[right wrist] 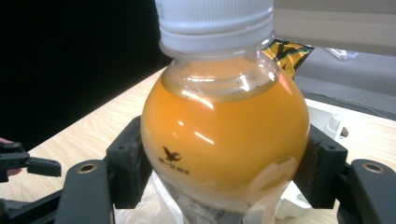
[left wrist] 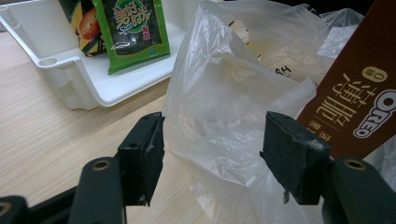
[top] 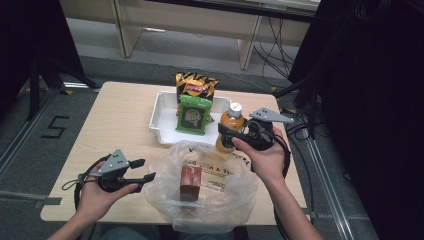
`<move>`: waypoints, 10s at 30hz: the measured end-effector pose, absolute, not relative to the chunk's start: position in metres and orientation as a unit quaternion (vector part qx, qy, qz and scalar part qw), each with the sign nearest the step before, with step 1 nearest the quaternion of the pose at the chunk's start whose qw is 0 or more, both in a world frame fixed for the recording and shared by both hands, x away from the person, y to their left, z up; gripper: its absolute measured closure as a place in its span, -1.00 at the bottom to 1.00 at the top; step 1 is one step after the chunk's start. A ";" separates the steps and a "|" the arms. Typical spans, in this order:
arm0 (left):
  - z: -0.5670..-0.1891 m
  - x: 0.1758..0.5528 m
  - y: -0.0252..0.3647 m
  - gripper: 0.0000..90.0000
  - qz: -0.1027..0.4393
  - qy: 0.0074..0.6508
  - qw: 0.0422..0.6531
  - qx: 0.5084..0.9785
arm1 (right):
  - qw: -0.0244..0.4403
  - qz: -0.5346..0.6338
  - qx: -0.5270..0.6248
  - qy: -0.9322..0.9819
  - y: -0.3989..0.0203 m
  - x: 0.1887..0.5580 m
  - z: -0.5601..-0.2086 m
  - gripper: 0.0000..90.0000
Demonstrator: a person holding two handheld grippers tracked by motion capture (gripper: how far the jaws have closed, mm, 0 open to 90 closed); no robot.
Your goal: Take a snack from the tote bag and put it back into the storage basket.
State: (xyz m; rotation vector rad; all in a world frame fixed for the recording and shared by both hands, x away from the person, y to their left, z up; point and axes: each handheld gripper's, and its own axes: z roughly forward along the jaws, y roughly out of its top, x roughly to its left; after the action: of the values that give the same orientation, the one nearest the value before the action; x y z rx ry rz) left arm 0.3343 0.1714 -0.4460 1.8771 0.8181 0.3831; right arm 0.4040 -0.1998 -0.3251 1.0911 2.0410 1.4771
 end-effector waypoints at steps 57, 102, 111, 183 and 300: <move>-0.445 0.333 0.171 -0.15 0.155 0.336 0.511 0.776 | 0.197 0.492 0.445 0.722 -0.186 0.474 -0.350 -0.29; -0.446 0.333 0.172 -0.15 0.152 0.338 0.511 0.776 | 0.190 0.455 0.488 0.720 -0.178 0.519 -0.371 -0.29; -0.446 0.333 0.172 -0.15 0.154 0.337 0.510 0.776 | 0.189 0.450 0.494 0.720 -0.175 0.525 -0.373 -0.29; -0.446 0.332 0.172 -0.15 0.152 0.344 0.515 0.771 | 0.175 0.379 0.521 0.745 -0.169 0.552 -0.416 -0.29; -0.411 0.321 0.127 -0.66 0.101 0.217 0.582 0.777 | 0.174 0.436 0.462 0.752 -0.242 0.399 -0.394 -0.26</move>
State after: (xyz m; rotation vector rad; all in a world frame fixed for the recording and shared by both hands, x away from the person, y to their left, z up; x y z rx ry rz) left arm 0.3209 0.1271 -0.4112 1.8160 0.5080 0.2353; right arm 0.3992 -0.2416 -0.3937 1.3103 2.1329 1.2375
